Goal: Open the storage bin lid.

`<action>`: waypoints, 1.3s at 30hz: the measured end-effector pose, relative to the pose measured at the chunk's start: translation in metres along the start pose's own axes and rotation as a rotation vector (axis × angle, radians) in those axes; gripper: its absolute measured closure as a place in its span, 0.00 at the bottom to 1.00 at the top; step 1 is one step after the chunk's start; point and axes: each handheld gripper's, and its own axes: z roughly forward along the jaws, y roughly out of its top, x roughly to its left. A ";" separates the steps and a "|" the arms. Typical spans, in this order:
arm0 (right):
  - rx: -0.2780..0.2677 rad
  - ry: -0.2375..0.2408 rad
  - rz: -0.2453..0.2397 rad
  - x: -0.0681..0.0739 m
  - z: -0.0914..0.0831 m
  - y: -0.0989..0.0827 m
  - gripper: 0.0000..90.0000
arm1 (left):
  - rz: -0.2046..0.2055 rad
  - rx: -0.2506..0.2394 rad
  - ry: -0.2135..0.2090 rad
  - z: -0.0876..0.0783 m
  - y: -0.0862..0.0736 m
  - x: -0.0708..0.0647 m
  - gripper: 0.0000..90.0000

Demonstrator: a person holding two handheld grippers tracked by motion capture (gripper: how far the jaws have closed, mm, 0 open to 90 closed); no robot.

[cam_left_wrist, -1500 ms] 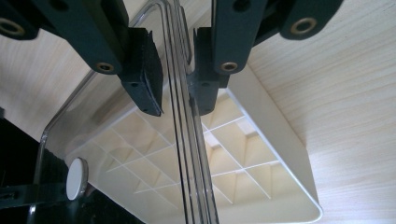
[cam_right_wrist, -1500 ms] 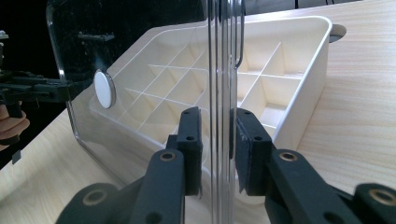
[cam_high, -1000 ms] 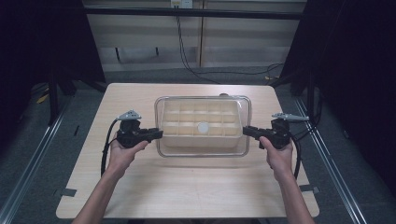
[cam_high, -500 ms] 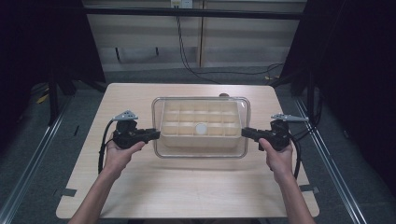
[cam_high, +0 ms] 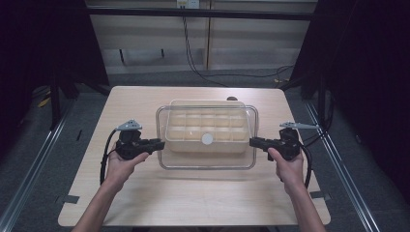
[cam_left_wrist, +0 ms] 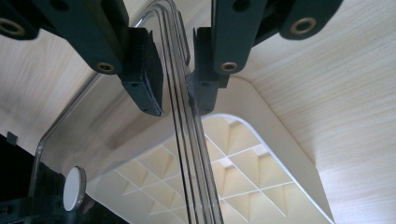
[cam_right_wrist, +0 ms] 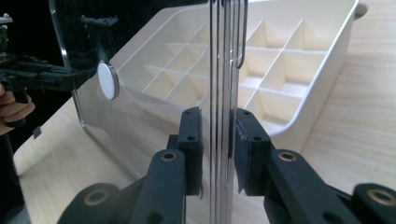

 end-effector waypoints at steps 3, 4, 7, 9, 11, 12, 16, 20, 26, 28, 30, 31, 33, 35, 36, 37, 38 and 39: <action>0.010 -0.001 0.003 0.001 0.000 -0.002 0.83 | 0.004 0.009 0.001 -0.001 -0.002 -0.002 0.82; 0.014 0.000 0.000 0.001 -0.001 -0.004 0.83 | 0.002 0.010 0.001 -0.001 -0.002 -0.002 0.82; 0.017 -0.004 0.000 0.003 -0.002 -0.005 0.83 | 0.001 0.007 0.002 -0.003 -0.002 -0.004 0.82; 0.014 0.000 -0.003 0.004 -0.004 -0.006 0.83 | 0.000 0.000 0.000 -0.005 -0.002 -0.005 0.82; 0.016 0.001 -0.004 0.007 -0.006 -0.007 0.83 | 0.000 0.004 -0.007 -0.007 -0.003 -0.006 0.82; 0.014 0.002 -0.008 0.007 -0.006 -0.007 0.83 | 0.003 0.011 -0.007 -0.008 -0.004 -0.007 0.82; 0.033 0.000 -0.022 0.013 -0.007 -0.014 0.83 | 0.009 0.027 -0.002 -0.010 -0.010 -0.008 0.82; 0.043 0.001 -0.025 0.014 -0.008 -0.021 0.83 | 0.006 0.044 -0.007 -0.011 -0.015 -0.011 0.82; 0.051 0.006 -0.015 0.017 -0.013 -0.025 0.83 | 0.015 0.053 -0.014 -0.013 -0.020 -0.016 0.82; 0.053 0.006 -0.018 0.017 -0.014 -0.026 0.83 | 0.017 0.055 -0.015 -0.013 -0.020 -0.017 0.82; 0.054 0.007 -0.023 0.018 -0.016 -0.027 0.83 | 0.020 0.061 -0.016 -0.013 -0.021 -0.018 0.82; 0.053 0.004 -0.024 0.018 -0.017 -0.027 0.83 | 0.018 0.065 -0.017 -0.012 -0.022 -0.018 0.82; 0.054 0.002 -0.024 0.019 -0.018 -0.028 0.83 | 0.015 0.071 -0.018 -0.010 -0.023 -0.019 0.82; 0.058 0.000 -0.024 0.018 -0.020 -0.030 0.83 | 0.018 0.077 -0.024 -0.009 -0.024 -0.020 0.82; 0.056 0.002 -0.025 0.018 -0.020 -0.031 0.83 | 0.013 0.077 -0.029 -0.008 -0.026 -0.021 0.82; 0.054 0.005 -0.016 0.017 -0.021 -0.033 0.83 | 0.016 0.081 -0.029 -0.008 -0.026 -0.021 0.82; 0.057 0.005 -0.013 0.017 -0.022 -0.035 0.83 | 0.024 0.094 -0.027 -0.008 -0.028 -0.023 0.82; 0.057 0.005 -0.013 0.017 -0.022 -0.035 0.83 | 0.024 0.094 -0.027 -0.008 -0.028 -0.023 0.82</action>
